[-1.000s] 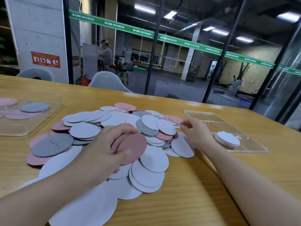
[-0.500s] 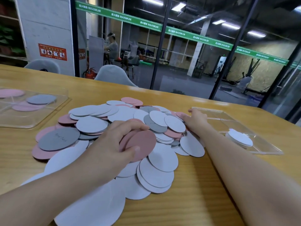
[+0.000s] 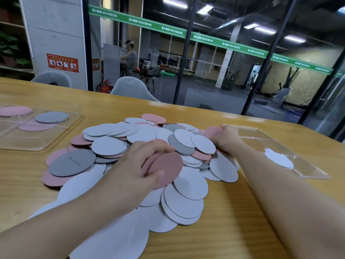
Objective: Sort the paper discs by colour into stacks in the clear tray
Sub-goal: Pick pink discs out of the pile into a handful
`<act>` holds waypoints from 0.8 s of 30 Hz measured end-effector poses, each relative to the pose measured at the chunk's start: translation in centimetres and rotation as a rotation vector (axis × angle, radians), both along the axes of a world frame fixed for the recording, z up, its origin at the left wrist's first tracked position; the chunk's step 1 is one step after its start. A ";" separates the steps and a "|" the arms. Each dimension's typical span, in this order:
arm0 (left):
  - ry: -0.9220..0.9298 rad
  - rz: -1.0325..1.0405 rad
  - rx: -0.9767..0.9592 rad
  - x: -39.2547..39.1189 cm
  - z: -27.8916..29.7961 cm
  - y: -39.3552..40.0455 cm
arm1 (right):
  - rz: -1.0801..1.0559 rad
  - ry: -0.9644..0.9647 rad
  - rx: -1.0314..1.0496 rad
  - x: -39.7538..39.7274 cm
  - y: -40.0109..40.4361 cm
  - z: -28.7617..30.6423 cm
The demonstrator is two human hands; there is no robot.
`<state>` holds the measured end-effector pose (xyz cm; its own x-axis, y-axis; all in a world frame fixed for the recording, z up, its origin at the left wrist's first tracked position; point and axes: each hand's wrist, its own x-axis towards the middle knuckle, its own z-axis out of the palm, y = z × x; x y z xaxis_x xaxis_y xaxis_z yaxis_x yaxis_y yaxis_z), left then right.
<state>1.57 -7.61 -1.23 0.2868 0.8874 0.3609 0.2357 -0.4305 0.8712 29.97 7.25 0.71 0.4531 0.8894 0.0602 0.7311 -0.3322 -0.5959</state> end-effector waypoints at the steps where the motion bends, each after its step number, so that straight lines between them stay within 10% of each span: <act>1: -0.002 0.001 -0.001 0.0 0.0 0.0 | 0.014 0.002 0.043 0.2 -0.2 -0.1; 12: -0.139 0.001 -0.085 0.1 0.0 -0.2 | 0.341 0.064 0.507 -2.3 -7.4 1.2; 24: -0.225 0.005 -0.120 0.0 -0.2 0.3 | 0.778 0.332 0.415 -7.2 -13.1 1.1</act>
